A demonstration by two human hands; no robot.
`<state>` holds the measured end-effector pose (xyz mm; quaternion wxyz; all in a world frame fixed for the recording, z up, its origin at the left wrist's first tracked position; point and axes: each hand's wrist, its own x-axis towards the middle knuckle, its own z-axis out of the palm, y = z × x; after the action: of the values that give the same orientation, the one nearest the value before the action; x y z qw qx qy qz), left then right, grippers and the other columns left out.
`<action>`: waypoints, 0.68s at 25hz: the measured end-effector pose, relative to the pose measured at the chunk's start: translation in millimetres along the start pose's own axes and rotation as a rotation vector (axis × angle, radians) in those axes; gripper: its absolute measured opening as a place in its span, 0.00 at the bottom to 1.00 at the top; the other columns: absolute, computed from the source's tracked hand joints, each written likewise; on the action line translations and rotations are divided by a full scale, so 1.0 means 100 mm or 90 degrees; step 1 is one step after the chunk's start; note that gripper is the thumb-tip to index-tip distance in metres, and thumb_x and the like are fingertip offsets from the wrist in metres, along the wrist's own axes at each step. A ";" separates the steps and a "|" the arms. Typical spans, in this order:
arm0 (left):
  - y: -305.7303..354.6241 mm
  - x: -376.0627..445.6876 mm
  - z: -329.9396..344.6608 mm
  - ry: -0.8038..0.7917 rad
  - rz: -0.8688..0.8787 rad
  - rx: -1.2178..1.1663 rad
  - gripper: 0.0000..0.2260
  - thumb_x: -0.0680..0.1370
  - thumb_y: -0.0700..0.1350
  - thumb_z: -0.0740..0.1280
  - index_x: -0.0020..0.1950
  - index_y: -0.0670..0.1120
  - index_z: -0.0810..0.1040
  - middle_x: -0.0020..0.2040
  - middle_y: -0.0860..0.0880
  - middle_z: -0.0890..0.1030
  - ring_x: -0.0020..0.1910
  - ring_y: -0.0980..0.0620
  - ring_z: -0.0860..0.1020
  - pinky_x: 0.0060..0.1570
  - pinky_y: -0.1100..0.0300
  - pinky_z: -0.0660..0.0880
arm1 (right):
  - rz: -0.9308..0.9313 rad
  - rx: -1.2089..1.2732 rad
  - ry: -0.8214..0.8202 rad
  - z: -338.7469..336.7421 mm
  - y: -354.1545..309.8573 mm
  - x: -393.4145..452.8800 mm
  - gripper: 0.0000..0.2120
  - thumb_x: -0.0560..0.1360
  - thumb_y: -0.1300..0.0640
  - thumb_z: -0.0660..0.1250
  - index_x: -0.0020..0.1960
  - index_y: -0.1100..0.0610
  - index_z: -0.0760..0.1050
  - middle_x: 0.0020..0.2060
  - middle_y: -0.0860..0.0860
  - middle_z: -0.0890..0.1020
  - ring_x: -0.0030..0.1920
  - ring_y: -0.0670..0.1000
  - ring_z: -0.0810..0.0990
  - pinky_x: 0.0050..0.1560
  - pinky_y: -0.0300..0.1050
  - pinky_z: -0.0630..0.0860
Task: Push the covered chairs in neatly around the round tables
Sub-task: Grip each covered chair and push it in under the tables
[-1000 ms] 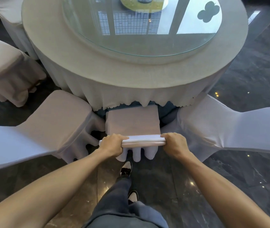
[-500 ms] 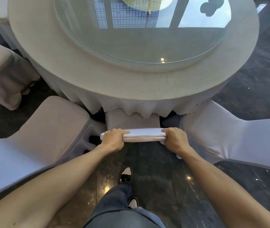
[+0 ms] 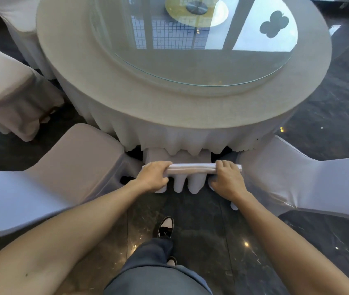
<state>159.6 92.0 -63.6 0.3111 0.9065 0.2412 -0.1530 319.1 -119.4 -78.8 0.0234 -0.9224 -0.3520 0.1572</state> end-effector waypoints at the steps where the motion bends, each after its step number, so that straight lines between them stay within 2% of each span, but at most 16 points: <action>1: -0.03 -0.13 0.00 0.010 0.016 -0.007 0.25 0.75 0.44 0.67 0.72 0.52 0.69 0.67 0.50 0.75 0.64 0.47 0.75 0.64 0.48 0.72 | -0.002 -0.007 0.006 0.03 -0.11 -0.10 0.25 0.67 0.53 0.68 0.63 0.57 0.68 0.57 0.55 0.75 0.60 0.59 0.71 0.63 0.55 0.71; 4: -0.16 -0.50 -0.05 0.013 0.029 -0.004 0.29 0.76 0.46 0.67 0.76 0.53 0.64 0.74 0.52 0.69 0.64 0.49 0.74 0.61 0.53 0.74 | 0.008 -0.008 -0.006 0.07 -0.42 -0.35 0.41 0.70 0.52 0.70 0.75 0.61 0.54 0.73 0.64 0.62 0.74 0.66 0.58 0.75 0.61 0.58; 6: -0.33 -0.76 -0.11 0.013 0.025 0.010 0.28 0.76 0.46 0.66 0.76 0.53 0.65 0.74 0.52 0.70 0.67 0.49 0.73 0.63 0.52 0.73 | 0.013 0.003 -0.013 0.05 -0.64 -0.50 0.44 0.71 0.53 0.70 0.77 0.62 0.48 0.75 0.67 0.55 0.76 0.66 0.52 0.76 0.61 0.55; 10: -0.73 -1.20 -0.37 0.035 0.012 0.045 0.28 0.77 0.46 0.67 0.76 0.50 0.65 0.75 0.48 0.68 0.73 0.47 0.67 0.69 0.51 0.67 | -0.005 -0.006 -0.036 0.00 -1.14 -0.70 0.42 0.73 0.50 0.67 0.78 0.59 0.49 0.76 0.66 0.51 0.77 0.66 0.50 0.75 0.61 0.55; 13: -1.13 -1.48 -0.66 0.016 0.020 0.102 0.33 0.77 0.49 0.68 0.79 0.51 0.58 0.79 0.44 0.59 0.78 0.44 0.56 0.75 0.45 0.57 | -0.051 -0.013 -0.053 0.01 -1.71 -0.79 0.38 0.74 0.50 0.65 0.78 0.57 0.51 0.77 0.64 0.52 0.75 0.64 0.55 0.74 0.60 0.56; 15: -1.46 -1.63 -0.88 0.012 0.036 0.140 0.36 0.77 0.52 0.68 0.80 0.53 0.54 0.80 0.44 0.54 0.79 0.43 0.51 0.76 0.42 0.52 | -0.077 -0.020 -0.064 0.06 -2.17 -0.79 0.38 0.74 0.49 0.64 0.78 0.57 0.51 0.78 0.64 0.51 0.76 0.63 0.53 0.74 0.61 0.55; 17: -1.82 -1.77 -1.12 0.030 0.053 0.157 0.36 0.77 0.53 0.68 0.80 0.53 0.53 0.80 0.44 0.53 0.79 0.43 0.50 0.76 0.41 0.50 | -0.082 -0.010 -0.063 0.13 -2.68 -0.76 0.39 0.74 0.48 0.65 0.79 0.56 0.51 0.78 0.64 0.49 0.77 0.63 0.51 0.75 0.60 0.53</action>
<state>-71.4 228.6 7.8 0.1976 0.9505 0.1897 -0.1471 90.1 31.3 -29.6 0.0091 -0.8890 -0.4127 0.1982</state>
